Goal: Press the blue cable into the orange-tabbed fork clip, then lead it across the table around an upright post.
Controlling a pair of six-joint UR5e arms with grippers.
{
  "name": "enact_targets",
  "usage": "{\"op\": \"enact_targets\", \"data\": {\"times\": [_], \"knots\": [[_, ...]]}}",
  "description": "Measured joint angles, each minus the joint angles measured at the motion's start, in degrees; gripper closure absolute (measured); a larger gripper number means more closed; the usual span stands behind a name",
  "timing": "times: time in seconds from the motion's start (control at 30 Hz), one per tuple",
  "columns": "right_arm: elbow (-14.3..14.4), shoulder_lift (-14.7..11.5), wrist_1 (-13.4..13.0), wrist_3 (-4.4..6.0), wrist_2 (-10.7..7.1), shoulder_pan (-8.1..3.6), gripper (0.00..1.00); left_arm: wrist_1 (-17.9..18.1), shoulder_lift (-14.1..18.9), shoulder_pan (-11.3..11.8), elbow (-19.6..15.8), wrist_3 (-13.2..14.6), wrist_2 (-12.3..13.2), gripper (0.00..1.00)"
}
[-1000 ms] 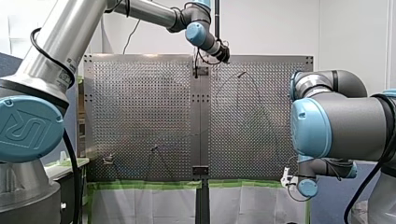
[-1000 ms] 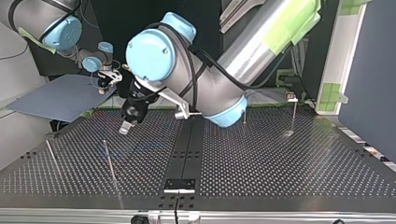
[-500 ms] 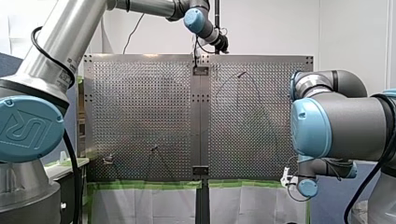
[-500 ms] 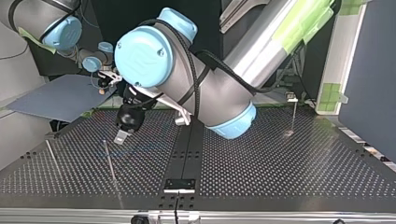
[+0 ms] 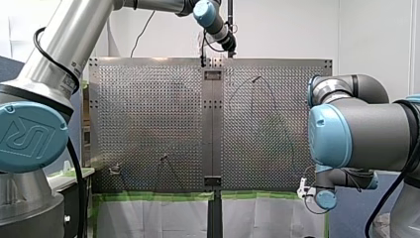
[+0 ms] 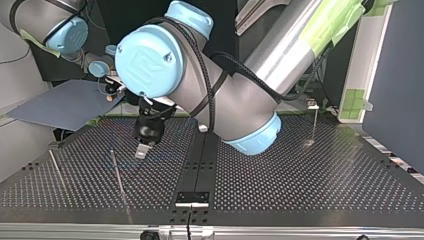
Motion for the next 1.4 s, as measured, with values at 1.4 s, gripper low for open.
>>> {"op": "enact_targets", "data": {"times": [1.4], "knots": [[0.0, 0.0, 0.0, 0.08, 0.0, 0.41, 1.0, -8.5, 0.0, 0.2, -3.1, 0.7, -9.6, 0.0]]}}
